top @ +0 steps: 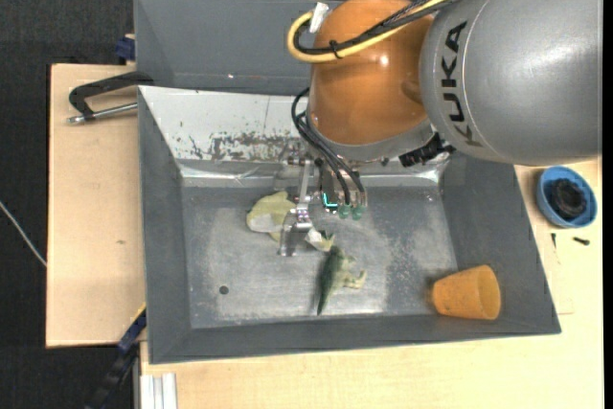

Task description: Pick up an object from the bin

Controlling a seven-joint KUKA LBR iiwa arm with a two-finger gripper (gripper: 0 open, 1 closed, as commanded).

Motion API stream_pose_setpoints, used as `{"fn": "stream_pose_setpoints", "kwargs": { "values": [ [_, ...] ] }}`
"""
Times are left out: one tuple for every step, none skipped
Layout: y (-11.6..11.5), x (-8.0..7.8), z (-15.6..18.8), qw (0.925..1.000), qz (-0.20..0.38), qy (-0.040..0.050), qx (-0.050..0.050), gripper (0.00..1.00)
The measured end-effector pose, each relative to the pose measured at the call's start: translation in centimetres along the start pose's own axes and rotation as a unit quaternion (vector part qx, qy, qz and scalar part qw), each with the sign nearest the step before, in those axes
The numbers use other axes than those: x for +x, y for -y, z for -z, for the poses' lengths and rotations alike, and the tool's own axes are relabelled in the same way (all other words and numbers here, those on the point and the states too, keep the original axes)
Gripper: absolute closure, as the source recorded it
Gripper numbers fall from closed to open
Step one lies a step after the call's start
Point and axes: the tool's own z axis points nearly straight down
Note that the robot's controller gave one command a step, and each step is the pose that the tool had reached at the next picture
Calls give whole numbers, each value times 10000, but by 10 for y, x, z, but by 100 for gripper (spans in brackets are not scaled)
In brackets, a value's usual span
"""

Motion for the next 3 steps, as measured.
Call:
{"fn": "stream_pose_setpoints", "kwargs": {
  "values": [
    [38,-42,-150,9865,-1640,53,-22,0],
    [37,-43,-149,9866,-1633,52,-23,0],
    [36,-43,-148,9867,-1627,49,-21,0]
  ]
}}
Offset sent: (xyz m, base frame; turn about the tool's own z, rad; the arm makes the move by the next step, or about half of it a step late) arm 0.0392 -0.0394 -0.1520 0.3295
